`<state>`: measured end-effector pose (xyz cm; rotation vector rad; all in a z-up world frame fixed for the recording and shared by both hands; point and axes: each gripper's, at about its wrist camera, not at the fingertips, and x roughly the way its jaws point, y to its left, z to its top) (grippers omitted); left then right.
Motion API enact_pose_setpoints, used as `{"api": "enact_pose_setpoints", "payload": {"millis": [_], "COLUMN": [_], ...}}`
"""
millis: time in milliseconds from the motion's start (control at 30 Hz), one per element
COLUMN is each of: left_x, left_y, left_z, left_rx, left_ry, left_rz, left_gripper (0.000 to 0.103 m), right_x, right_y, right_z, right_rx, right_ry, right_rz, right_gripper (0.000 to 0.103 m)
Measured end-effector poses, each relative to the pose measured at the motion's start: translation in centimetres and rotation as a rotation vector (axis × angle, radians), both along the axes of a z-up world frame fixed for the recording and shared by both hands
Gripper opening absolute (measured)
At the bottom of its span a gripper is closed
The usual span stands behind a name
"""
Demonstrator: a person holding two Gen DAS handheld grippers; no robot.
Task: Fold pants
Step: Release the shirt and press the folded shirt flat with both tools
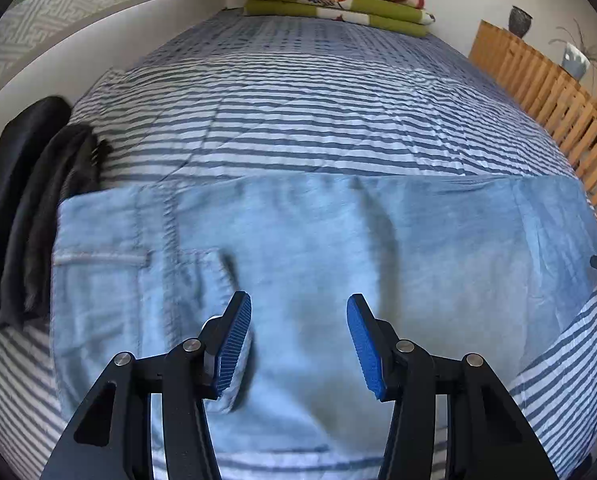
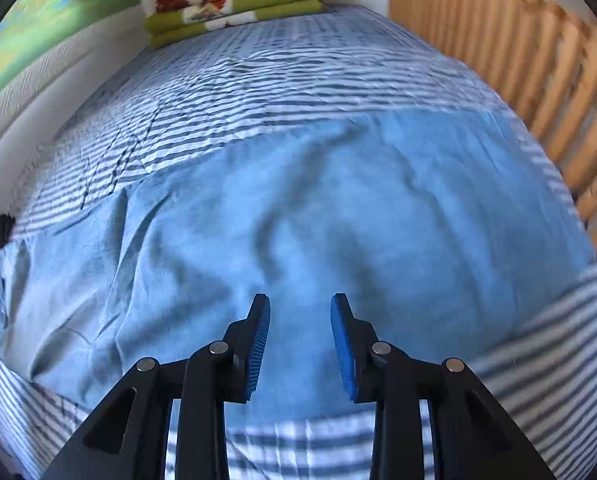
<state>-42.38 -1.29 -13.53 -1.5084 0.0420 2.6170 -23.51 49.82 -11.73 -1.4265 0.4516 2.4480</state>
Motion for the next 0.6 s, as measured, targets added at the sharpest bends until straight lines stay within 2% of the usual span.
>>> {"api": "enact_pose_setpoints", "payload": {"millis": [67,100,167,200,267,367,467,600], "left_x": [-2.9,-5.1,-7.2,-8.1,-8.3,-5.8,-1.7,4.5], "left_y": [2.2,3.6,3.4,3.1,2.7,1.5,-1.8,-6.2], "left_z": [-1.3,-2.3,-4.5,-5.1,-4.0,-0.7,1.5,1.5], "left_rx": [-0.060,-0.089,-0.144,-0.131,-0.080,-0.069,-0.062,-0.049], "left_ry": [-0.014,-0.036,-0.093,-0.110,-0.105,-0.035,0.007,-0.016], "left_rz": [-0.023,-0.015,0.038,0.063,0.085,0.049,0.039,0.040], "left_gripper": [0.053,0.053,0.053,0.053,0.053,0.053,0.054,0.054], "right_x": [1.2,1.8,2.3,2.7,3.5,3.6,2.8,0.6], "right_y": [-0.1,-0.3,-1.1,-1.8,-3.8,-8.4,-14.6,-21.4], "right_z": [-0.3,-0.5,-0.9,-1.0,-0.9,-1.1,-1.9,-3.2], "right_rx": [0.001,0.004,-0.006,-0.018,-0.071,-0.155,-0.192,-0.198], "right_ry": [-0.014,-0.027,-0.048,-0.056,-0.046,-0.025,-0.042,-0.054], "right_rz": [0.001,0.011,0.034,0.048,0.106,0.246,0.388,0.516], "right_gripper": [0.028,0.028,0.028,0.028,0.029,0.029,0.029,0.029]}}
